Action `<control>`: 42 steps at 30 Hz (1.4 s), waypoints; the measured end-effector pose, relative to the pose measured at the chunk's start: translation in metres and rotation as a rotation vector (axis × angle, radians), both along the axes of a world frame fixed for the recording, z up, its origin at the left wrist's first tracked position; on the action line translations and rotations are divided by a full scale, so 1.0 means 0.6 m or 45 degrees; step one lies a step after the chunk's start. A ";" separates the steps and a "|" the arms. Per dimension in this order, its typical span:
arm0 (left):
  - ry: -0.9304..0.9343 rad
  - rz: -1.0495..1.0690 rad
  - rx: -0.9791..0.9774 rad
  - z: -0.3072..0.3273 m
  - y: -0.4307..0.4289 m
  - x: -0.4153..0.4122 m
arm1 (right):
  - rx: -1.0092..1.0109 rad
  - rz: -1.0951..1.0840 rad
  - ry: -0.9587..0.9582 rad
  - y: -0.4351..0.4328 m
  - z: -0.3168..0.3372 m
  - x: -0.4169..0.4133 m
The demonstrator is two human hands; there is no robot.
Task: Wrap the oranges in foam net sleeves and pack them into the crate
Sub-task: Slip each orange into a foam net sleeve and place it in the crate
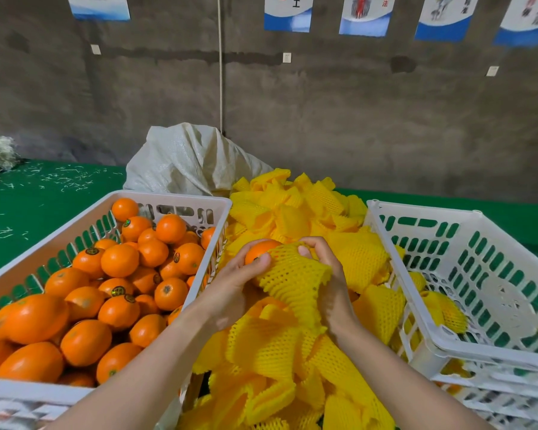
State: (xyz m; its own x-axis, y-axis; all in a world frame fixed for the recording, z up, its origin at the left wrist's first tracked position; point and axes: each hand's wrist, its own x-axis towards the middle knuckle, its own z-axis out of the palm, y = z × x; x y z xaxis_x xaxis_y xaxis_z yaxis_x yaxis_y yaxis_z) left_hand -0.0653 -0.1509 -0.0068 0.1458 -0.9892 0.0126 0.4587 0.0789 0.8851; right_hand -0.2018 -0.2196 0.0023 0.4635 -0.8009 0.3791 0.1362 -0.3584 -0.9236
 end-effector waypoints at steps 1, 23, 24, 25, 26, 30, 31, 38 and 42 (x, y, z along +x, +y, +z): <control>0.016 -0.007 0.001 0.000 0.000 -0.001 | 0.082 0.012 -0.053 0.000 0.000 -0.002; 0.304 0.035 0.142 -0.004 -0.008 -0.006 | 0.021 0.032 -0.001 -0.005 0.014 0.028; 0.330 0.046 0.140 -0.005 -0.009 -0.009 | 0.029 0.049 0.006 -0.003 0.008 0.027; 0.359 0.060 0.145 -0.005 -0.010 -0.011 | 0.038 0.044 0.020 0.001 0.002 0.028; 0.369 0.079 0.158 -0.004 -0.011 -0.012 | 0.092 0.050 0.022 0.005 -0.003 0.026; 0.229 0.152 0.199 -0.002 -0.015 -0.009 | 0.666 0.163 0.107 -0.003 -0.003 0.016; 0.161 0.194 0.211 -0.004 -0.018 -0.011 | 0.686 0.176 0.221 -0.007 -0.001 0.015; -0.497 0.621 0.148 -0.016 -0.024 -0.011 | 0.298 -0.064 0.606 0.006 -0.013 0.027; -0.924 0.899 -0.034 -0.016 -0.015 -0.014 | 0.711 0.043 0.328 0.017 -0.017 0.038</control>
